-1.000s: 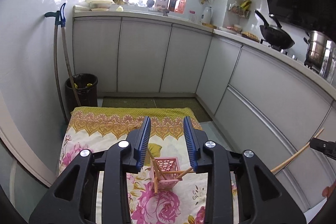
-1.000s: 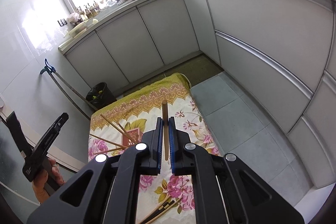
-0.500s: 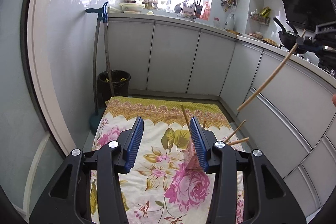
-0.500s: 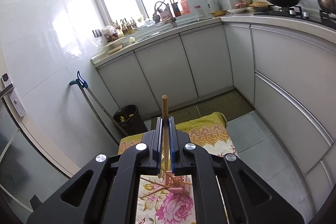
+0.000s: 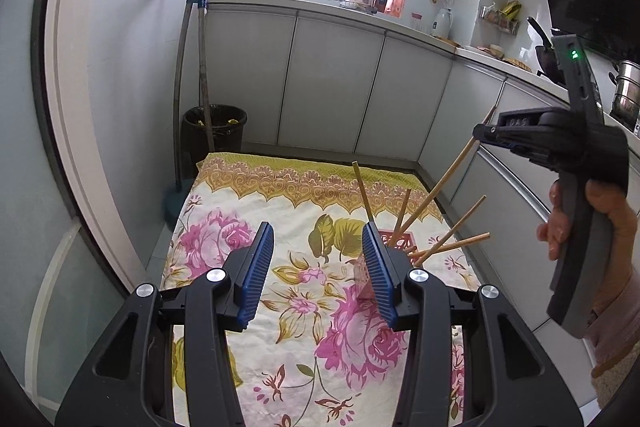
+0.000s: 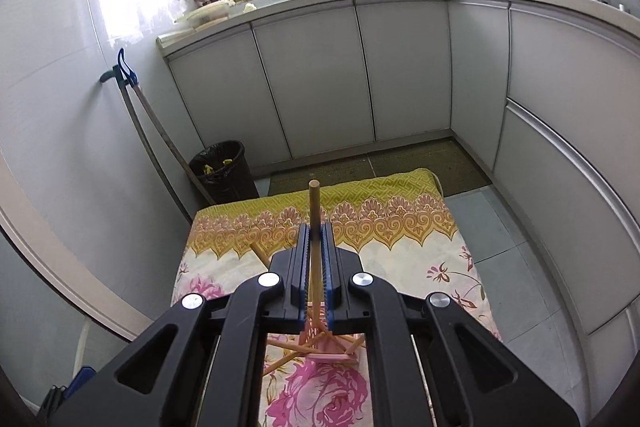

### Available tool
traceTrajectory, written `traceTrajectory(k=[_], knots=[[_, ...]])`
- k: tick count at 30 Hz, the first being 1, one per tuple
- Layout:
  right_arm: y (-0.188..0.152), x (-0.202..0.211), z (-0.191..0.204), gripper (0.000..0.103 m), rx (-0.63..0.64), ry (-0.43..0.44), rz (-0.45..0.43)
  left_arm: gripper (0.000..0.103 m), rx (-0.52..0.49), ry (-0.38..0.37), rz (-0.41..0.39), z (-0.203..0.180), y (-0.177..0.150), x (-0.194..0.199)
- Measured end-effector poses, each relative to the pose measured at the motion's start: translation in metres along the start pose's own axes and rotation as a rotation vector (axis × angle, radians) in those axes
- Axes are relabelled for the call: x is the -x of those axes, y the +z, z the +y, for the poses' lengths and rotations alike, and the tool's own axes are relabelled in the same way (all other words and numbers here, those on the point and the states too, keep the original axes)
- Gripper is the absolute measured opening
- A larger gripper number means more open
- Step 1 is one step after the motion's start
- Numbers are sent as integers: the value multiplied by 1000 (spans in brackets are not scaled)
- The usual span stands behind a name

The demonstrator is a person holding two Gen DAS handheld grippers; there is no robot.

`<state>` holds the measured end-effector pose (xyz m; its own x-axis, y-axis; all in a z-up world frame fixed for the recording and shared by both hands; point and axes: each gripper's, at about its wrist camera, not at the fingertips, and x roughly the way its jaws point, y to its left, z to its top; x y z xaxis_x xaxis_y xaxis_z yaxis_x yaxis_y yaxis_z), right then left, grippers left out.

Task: Organize utensils
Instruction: 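Lower the right gripper's chopstick into the pink holder and open the right gripper, then move both open grippers back over the chopstick pile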

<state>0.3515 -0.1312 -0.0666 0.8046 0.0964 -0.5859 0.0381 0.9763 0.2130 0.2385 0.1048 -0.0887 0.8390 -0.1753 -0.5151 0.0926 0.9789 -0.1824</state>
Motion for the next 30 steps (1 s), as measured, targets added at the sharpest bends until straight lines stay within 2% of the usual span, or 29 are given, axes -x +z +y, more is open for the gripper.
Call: traceTrajectory(k=[4,6,7,8,9,12,14,15,17,18,20,23,26,30], knots=[[-16,-14,2,11,5,12,39,44,-1,-4,10,1,-1,-2],[-20,-9,3,22,15,10,32,44,-6,-7,12,-1,-1,-2],[-21,-4,3,34,18,6,25,44,-9,-8,12,-2,-1,-1],[-21,2,3,42,14,12,12,44,-13,-11,14,-3,-1,-1],[-20,9,1,44,4,16,-3,45,-16,-13,14,-4,-2,0],[-22,36,-11,65,-42,32,-33,54,-38,-17,13,-8,-3,6],[-30,61,-25,77,-87,42,-67,66,-57,-24,15,-11,-6,10],[-36,73,-33,81,-112,34,-85,69,-70,-34,19,-13,-8,12],[-54,97,-53,95,-177,15,-123,79,-110,-52,44,-22,-14,13],[-65,108,-65,96,-219,8,-142,81,-139,-63,58,-28,-18,13],[-90,125,-90,96,-297,-30,-152,92,-199,-90,93,-42,-28,11],[-127,130,-122,96,-346,-120,-51,96,-295,-126,177,-67,-49,-1],[-168,130,-146,96,-358,-244,24,96,-394,-171,314,-95,-80,-24],[-217,129,-171,96,-407,-337,111,96,-486,-231,518,-126,-121,-66]])
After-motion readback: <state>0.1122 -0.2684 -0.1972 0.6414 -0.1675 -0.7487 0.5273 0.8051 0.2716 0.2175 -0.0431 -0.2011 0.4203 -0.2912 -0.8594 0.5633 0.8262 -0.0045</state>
